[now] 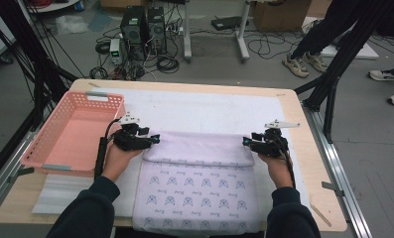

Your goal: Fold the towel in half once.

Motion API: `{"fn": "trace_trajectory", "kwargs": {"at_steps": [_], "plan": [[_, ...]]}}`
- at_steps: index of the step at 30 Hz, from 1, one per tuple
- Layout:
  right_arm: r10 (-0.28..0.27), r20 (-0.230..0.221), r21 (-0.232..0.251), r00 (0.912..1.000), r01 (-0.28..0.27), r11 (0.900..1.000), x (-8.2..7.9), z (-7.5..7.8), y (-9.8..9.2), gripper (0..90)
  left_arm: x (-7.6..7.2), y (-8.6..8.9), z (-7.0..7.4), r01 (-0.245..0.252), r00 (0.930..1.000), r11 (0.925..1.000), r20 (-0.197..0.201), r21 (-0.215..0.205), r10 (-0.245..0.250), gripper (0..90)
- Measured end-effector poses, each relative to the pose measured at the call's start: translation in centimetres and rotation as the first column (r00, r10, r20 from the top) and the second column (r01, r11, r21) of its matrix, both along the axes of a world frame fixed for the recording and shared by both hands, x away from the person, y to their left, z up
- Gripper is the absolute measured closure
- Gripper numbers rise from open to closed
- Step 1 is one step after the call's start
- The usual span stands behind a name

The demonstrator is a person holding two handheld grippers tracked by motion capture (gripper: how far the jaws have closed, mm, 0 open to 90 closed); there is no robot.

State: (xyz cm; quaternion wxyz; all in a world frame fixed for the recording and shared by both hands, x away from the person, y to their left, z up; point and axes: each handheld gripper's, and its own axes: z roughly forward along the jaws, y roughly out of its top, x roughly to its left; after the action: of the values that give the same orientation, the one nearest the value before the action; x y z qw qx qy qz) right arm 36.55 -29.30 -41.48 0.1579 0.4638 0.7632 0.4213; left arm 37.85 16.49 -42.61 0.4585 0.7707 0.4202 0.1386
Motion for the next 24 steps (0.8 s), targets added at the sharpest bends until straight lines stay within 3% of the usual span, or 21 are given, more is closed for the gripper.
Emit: {"fn": "trace_trajectory", "kwargs": {"at_steps": [6,8,11,13,18,21,24], "plan": [[0.008,-0.088,-0.067,0.9961,-0.014,0.998,0.3,-1.7,0.7,62.5,-0.3,-0.6,-1.7,0.013,0.9996,0.9992,-0.024,0.037,-0.012,50.9],[0.013,-0.099,-0.084,0.9950,-0.022,0.996,0.2,-1.9,0.8,68.8,-0.5,-1.0,-2.0,0.030,0.9994,0.9962,-0.016,0.081,-0.029,59.2],[0.036,-0.107,-0.079,0.9936,-0.045,0.996,-0.1,-2.0,0.7,81.2,-0.9,-1.2,-2.1,0.050,0.9986,0.9930,0.014,0.107,-0.052,78.9],[0.048,-0.105,-0.080,0.9933,-0.057,0.995,-0.4,-2.1,0.6,82.8,-1.1,-1.2,-1.9,0.059,0.9977,0.9922,0.028,0.110,-0.062,84.2],[0.057,-0.078,-0.040,0.9953,-0.061,0.997,-1.3,-1.9,0.2,82.8,-2.0,-0.6,-1.4,0.055,0.9974,0.9973,0.043,0.049,-0.057,84.7],[0.060,-0.064,-0.023,0.9961,-0.062,0.998,-1.9,-1.7,0.0,82.6,-2.8,-0.4,-0.6,0.061,0.9938,0.9979,0.092,0.022,-0.063,84.7],[0.069,-0.039,-0.012,0.9969,-0.069,0.998,-2.6,-1.5,-0.2,82.6,-3.7,-0.2,-0.2,0.072,0.9910,0.9973,0.112,0.009,-0.073,84.7]]}}
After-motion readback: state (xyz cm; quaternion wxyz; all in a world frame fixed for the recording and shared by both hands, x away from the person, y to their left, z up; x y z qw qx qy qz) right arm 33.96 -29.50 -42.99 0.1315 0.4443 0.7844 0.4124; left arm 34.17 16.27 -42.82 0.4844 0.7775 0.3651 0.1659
